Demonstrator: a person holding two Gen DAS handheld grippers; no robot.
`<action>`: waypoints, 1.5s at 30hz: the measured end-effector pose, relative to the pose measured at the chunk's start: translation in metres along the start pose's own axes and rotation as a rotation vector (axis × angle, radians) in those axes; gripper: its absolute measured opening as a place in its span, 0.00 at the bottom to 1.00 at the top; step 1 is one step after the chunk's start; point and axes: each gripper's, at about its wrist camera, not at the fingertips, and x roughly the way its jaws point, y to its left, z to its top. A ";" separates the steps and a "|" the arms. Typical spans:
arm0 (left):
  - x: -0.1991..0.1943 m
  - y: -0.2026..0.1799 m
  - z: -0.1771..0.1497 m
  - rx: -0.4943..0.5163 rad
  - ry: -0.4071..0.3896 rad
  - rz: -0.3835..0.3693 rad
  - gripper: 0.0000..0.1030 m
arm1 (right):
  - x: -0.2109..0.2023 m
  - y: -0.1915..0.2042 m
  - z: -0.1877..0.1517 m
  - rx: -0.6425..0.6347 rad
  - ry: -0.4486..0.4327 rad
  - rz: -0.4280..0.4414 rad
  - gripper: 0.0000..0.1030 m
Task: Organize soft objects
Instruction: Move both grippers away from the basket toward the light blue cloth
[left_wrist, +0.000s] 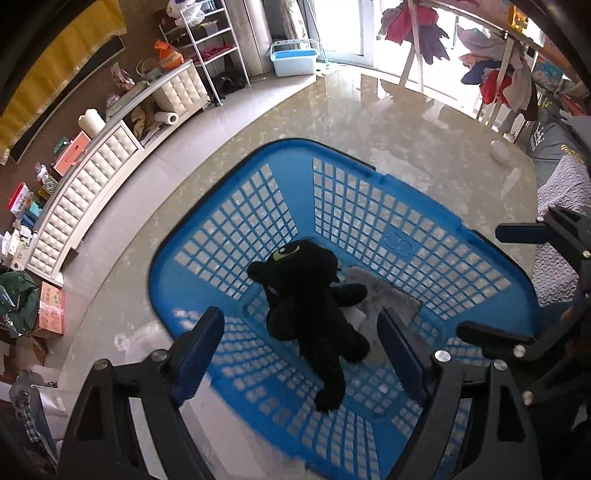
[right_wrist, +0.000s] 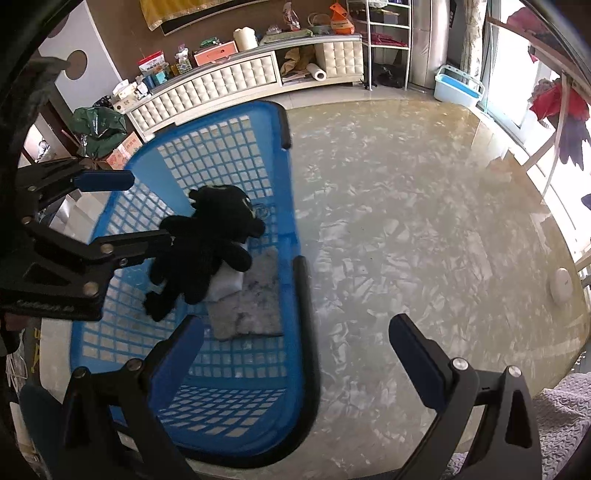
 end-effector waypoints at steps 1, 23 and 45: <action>-0.006 0.000 -0.002 -0.002 -0.003 0.003 0.81 | -0.003 0.003 0.000 -0.003 -0.004 -0.002 0.98; -0.087 0.039 -0.150 -0.281 0.016 0.030 0.91 | -0.043 0.101 -0.024 -0.193 0.026 0.016 0.98; -0.094 0.114 -0.278 -0.528 -0.013 0.013 1.00 | 0.019 0.235 -0.031 -0.390 0.107 0.137 0.98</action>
